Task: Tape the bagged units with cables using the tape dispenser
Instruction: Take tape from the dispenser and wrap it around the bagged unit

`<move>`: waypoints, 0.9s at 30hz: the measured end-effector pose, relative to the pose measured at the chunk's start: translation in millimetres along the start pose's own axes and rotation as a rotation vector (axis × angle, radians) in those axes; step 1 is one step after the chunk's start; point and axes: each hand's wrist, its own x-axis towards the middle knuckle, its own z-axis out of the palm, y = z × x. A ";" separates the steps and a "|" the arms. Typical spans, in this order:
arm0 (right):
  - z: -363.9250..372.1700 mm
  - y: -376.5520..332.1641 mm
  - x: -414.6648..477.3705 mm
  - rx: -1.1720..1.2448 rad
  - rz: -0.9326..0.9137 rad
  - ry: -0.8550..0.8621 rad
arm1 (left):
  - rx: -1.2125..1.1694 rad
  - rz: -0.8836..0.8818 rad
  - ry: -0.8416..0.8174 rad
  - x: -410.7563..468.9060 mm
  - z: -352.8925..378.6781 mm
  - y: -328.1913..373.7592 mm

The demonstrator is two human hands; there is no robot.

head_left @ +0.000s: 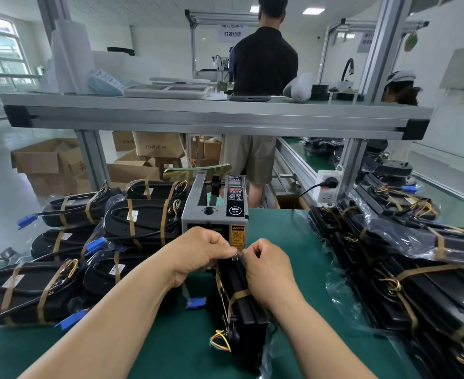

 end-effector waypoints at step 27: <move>0.6 0.2 -0.3 0.014 -0.004 0.005 | 0.046 0.074 0.256 13.5 15.6 -19.1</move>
